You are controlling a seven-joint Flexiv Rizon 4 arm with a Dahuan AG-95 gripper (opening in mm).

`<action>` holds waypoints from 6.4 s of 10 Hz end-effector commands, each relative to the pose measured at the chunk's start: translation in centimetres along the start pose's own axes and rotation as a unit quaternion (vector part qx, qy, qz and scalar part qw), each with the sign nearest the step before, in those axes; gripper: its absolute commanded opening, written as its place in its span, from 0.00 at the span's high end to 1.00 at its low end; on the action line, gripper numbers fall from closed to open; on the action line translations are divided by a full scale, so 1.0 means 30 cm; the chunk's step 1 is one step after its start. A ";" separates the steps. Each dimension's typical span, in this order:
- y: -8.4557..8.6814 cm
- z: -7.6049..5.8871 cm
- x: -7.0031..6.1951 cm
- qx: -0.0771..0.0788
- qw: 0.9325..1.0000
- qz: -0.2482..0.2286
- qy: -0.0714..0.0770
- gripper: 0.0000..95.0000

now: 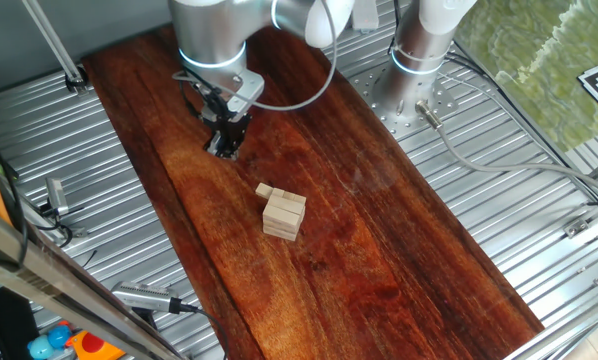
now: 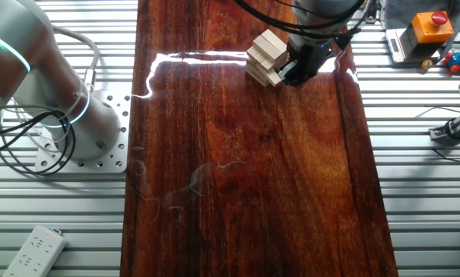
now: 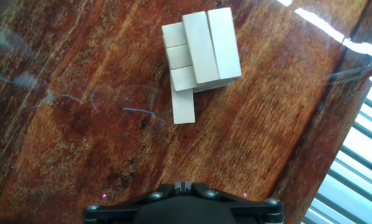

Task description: Play Jenga

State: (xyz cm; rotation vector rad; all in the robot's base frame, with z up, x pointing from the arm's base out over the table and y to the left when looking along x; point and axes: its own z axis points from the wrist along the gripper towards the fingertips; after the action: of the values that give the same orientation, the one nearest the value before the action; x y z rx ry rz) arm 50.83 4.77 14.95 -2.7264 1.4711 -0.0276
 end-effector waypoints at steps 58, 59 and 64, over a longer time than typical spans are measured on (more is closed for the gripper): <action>-0.017 0.113 -0.176 -0.019 1.000 -0.022 0.008 0.60; -0.012 0.123 -0.179 -0.019 1.000 -0.021 0.007 0.60; 0.006 0.161 -0.203 -0.013 1.000 -0.022 0.010 0.60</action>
State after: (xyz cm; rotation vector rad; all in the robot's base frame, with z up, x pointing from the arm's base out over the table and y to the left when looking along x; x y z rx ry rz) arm 47.44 9.95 10.12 -2.7866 1.4251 -0.0357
